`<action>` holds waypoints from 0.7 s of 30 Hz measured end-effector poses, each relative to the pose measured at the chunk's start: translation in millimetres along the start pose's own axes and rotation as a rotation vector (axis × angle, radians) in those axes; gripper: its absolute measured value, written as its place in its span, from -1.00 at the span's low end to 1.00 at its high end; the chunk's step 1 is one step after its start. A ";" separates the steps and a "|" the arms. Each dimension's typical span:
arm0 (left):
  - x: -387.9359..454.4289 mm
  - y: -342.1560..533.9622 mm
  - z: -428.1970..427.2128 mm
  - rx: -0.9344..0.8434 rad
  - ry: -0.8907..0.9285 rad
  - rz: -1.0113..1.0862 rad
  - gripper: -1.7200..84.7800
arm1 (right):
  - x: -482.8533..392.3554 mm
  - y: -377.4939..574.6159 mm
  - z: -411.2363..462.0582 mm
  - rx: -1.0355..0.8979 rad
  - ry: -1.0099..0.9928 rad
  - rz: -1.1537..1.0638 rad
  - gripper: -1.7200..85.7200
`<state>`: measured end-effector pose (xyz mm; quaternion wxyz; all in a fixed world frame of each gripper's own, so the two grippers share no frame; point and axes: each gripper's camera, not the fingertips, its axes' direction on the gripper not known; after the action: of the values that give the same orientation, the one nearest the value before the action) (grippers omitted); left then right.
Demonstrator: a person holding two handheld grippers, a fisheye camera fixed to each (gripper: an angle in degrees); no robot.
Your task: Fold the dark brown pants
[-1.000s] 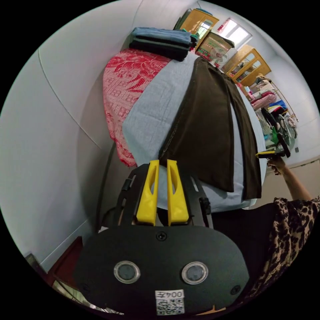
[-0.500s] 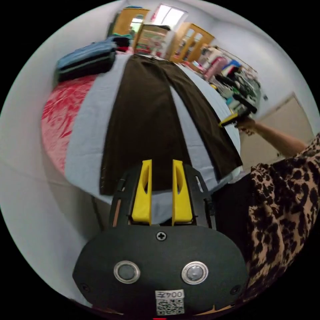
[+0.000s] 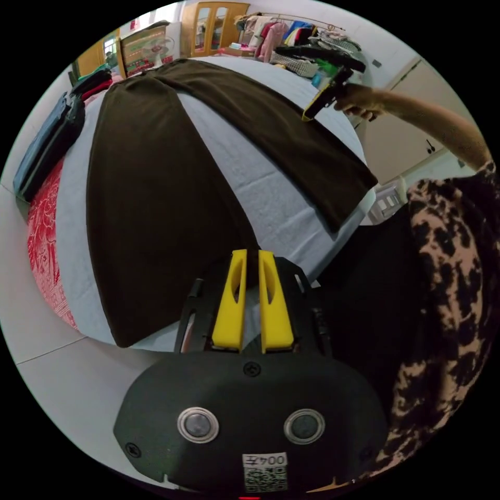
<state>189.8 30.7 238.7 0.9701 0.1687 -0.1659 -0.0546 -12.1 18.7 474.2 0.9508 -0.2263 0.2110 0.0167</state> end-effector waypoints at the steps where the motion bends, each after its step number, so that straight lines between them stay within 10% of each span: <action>1: -1.7 3.1 2.4 0.030 0.015 -0.010 -0.84 | -0.2 0.3 0.0 -0.002 0.003 0.000 -0.87; 21: -66.5 -29.1 8.1 0.075 -0.086 -0.036 -0.54 | 13.4 21.4 -1.2 -0.008 -0.001 0.030 -0.87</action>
<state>123.1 11.7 215.7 0.9539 0.2054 -0.2063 -0.0730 -3.1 36.6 458.7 0.9497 -0.2268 0.2138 0.0318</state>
